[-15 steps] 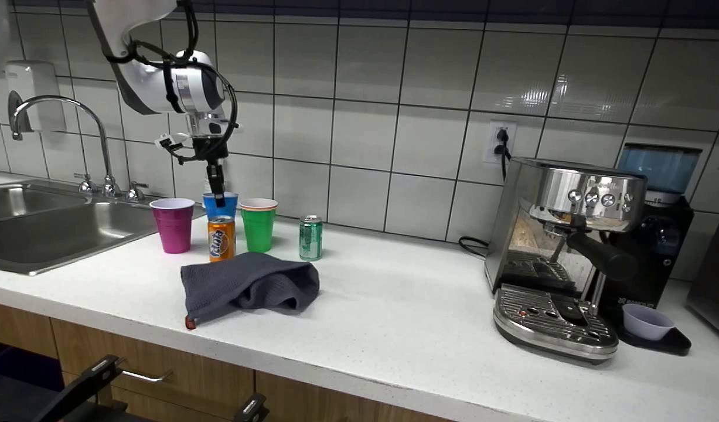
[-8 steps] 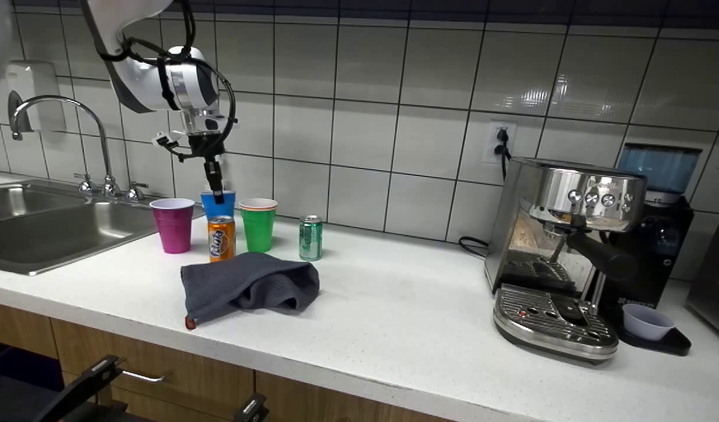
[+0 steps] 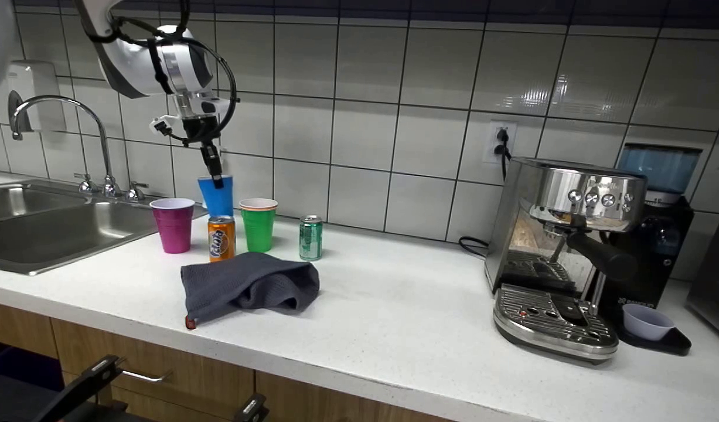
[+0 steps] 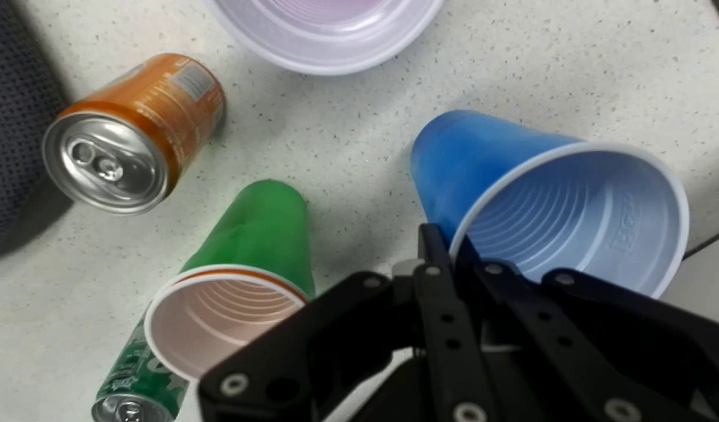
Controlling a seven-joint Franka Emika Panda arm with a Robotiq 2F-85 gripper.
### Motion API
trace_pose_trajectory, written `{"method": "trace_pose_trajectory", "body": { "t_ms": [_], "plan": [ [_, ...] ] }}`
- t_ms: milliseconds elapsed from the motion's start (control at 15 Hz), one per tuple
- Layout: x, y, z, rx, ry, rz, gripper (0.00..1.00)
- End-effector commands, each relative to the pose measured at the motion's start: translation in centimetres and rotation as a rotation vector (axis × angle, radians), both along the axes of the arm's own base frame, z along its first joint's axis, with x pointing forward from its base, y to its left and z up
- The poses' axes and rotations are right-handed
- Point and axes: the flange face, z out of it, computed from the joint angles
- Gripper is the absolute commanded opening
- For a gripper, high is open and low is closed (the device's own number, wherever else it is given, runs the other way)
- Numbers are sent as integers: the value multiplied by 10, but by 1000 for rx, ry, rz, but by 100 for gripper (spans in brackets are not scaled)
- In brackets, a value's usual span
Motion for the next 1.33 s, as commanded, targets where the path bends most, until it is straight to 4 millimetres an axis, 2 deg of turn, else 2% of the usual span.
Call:
{"method": "trace_pose_trajectory", "body": {
  "t_ms": [0, 600, 1267],
  "plan": [
    [-13, -14, 18, -32, -39, 67, 1],
    [-21, -44, 22, -81, -151, 138, 1],
    [-39, -45, 46, -44, -209, 165, 1]
  ]
}}
